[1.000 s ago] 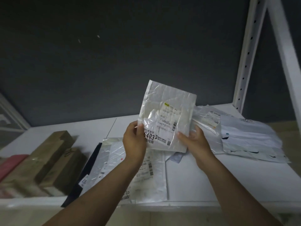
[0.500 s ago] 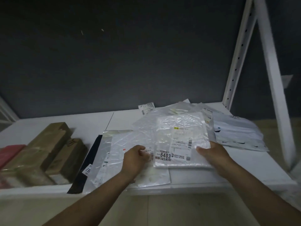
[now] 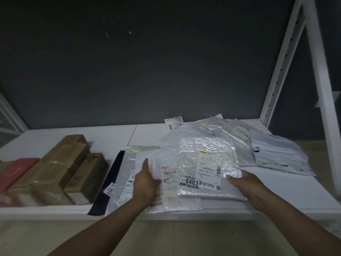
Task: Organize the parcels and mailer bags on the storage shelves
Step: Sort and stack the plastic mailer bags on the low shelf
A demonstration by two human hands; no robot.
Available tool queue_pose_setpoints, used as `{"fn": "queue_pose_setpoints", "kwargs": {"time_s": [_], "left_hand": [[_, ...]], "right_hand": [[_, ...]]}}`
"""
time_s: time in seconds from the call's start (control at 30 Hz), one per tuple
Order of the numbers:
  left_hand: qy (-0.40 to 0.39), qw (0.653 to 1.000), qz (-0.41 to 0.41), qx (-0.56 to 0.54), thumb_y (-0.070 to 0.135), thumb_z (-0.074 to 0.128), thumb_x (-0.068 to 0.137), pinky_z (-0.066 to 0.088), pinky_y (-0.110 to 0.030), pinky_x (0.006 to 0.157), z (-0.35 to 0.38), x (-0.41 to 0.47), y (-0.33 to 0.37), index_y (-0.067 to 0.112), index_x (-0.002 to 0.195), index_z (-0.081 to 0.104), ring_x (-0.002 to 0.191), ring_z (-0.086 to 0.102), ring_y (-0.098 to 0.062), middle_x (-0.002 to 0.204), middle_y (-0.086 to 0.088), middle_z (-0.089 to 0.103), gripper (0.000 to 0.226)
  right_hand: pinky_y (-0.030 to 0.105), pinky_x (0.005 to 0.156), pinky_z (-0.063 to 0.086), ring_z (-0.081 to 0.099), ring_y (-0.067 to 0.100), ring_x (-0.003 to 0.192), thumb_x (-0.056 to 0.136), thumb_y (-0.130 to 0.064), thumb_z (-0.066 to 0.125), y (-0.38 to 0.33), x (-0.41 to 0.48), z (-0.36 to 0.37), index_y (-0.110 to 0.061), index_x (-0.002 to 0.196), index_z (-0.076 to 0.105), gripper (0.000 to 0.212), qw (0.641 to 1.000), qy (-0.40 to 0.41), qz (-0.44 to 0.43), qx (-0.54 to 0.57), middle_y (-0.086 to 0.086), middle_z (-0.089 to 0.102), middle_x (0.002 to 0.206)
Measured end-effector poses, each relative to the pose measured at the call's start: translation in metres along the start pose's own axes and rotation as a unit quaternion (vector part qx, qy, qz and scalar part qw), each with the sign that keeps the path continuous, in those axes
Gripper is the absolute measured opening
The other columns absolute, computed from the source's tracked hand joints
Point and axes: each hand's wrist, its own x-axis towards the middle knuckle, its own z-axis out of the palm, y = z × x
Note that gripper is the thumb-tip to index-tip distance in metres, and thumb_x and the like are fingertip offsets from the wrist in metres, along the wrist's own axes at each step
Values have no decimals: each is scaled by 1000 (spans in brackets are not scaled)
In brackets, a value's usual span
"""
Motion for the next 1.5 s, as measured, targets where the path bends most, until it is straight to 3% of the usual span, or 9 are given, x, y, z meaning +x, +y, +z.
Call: {"fn": "queue_pose_setpoints", "kwargs": {"time_s": [0.17,0.37,0.57,0.73,0.93,1.03,1.2,1.4,1.5], "left_hand": [[214,975,30,-42,17,56,93,38,-19,52,-37,18,9,11,102,63,69,56,-12,95,-5,66,13],[335,930,81,-124,22,52,98,42,-28,64,-61,19,24,9,95,58,76,55,-16,87,-1,61,15],[130,960,-19,-246,19,52,98,51,-22,49,-34,17,26,19,105,54,71,64,-13,99,-5,67,8],[-58,972,-36,-227,12,60,89,61,-34,67,-1,15,10,24,140,36,93,65,-19,121,-4,61,58],[-134,987,51,-68,18,71,85,49,-12,53,24,6,4,26,153,2,98,67,-18,133,-5,58,97],[-137,982,127,20,31,75,81,56,-21,65,34,6,4,32,152,1,95,66,-14,126,-3,62,103],[-73,975,157,140,63,63,78,39,-38,101,50,9,3,27,152,9,119,49,-19,134,1,52,99],[-22,951,143,273,71,38,83,48,-34,79,44,22,-1,22,79,60,89,59,-18,101,-1,65,54],[30,980,132,149,64,41,85,51,-36,84,51,42,12,23,94,70,89,62,-17,103,1,69,51]], "right_hand": [[25,69,49,66,16,84,86,-13,70,-4,-6,28,-13,105,65,19,998,-16,-30,-44,2,69,93],[23,63,38,55,14,88,85,-21,72,-3,-8,73,-15,123,48,45,975,0,-106,-193,2,60,107],[23,76,40,56,24,106,88,-28,67,-2,-9,82,-13,133,50,51,921,-11,-130,-368,14,52,125],[20,84,41,54,18,109,88,-29,63,-4,-14,63,-25,129,51,42,901,-12,-186,-393,3,53,120],[10,107,16,33,20,139,92,-2,47,6,-6,38,-26,132,54,47,852,-118,-272,-431,-3,40,145],[18,100,33,55,27,121,86,0,51,10,3,32,-20,102,74,34,881,-27,-298,-366,3,59,128],[27,112,21,26,11,141,94,-52,47,14,11,36,-39,143,40,50,838,-60,-269,-470,-12,27,155],[36,119,7,2,13,148,87,-72,37,21,28,20,-44,149,20,70,787,-126,-238,-556,-8,3,162],[37,120,8,1,15,149,87,-71,40,20,35,16,-43,149,22,70,793,-138,-249,-538,-6,4,162]]}}
